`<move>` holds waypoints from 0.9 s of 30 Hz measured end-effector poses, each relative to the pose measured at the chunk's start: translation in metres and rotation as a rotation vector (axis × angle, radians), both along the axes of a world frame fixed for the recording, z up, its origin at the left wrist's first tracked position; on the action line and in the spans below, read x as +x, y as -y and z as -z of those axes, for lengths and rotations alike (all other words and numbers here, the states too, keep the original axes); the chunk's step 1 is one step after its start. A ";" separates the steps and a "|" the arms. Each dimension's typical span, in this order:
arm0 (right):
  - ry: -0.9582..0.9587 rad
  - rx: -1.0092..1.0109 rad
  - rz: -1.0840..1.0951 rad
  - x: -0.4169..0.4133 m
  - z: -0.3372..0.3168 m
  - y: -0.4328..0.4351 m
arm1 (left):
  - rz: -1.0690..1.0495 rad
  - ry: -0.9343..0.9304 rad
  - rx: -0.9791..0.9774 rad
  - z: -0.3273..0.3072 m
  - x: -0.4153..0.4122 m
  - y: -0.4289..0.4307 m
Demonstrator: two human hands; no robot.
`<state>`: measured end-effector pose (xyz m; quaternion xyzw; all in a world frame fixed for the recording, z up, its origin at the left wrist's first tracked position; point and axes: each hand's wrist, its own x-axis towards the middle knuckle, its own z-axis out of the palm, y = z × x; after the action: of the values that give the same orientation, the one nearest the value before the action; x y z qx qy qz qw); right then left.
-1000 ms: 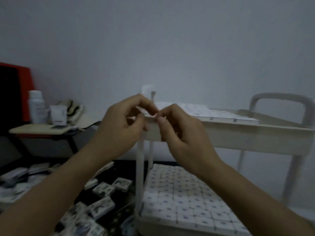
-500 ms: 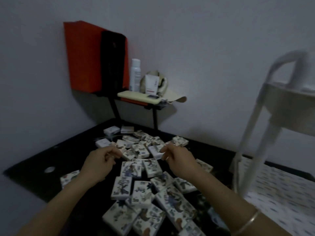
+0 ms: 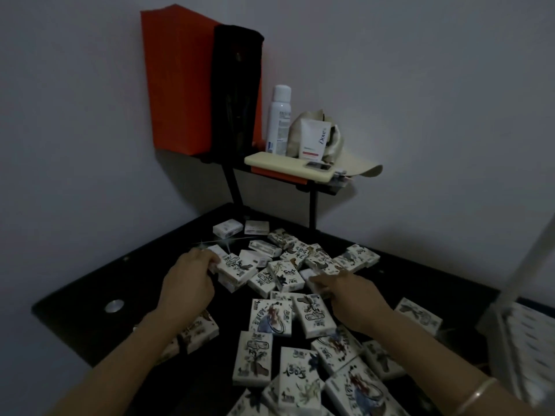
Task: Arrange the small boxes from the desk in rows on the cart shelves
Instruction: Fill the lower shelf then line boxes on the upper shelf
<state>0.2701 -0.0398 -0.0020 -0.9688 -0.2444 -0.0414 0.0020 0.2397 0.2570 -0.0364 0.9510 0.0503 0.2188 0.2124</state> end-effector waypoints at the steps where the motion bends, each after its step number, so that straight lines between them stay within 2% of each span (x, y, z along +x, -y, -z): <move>1: 0.008 0.047 -0.013 0.001 -0.001 0.002 | 0.007 -0.012 0.030 0.001 0.008 -0.006; 5: -0.013 0.302 0.025 0.008 0.002 0.005 | 0.110 -0.087 0.058 0.000 0.036 -0.025; 9: -0.012 0.218 0.171 0.013 0.012 -0.003 | 0.209 -0.351 0.239 0.001 0.054 -0.035; 11: -0.050 0.160 0.202 0.017 0.016 -0.007 | 0.201 -0.414 0.277 0.003 0.056 -0.035; 16: -0.181 0.181 0.181 0.023 0.014 -0.007 | 0.242 -0.423 0.326 -0.010 0.049 -0.042; 21: -0.255 0.490 0.175 0.017 0.010 -0.005 | 0.150 -0.363 0.254 -0.015 0.031 -0.053; 24: -0.237 0.593 0.169 0.007 0.000 0.001 | 0.125 -0.302 0.206 -0.018 0.017 -0.055; 27: -0.220 0.689 0.122 -0.005 -0.016 0.008 | 0.122 -0.258 0.064 -0.025 0.000 -0.052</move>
<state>0.2649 -0.0480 0.0138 -0.9227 -0.1562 -0.0168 0.3521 0.2393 0.3088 -0.0111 0.9788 0.0125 0.0831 0.1868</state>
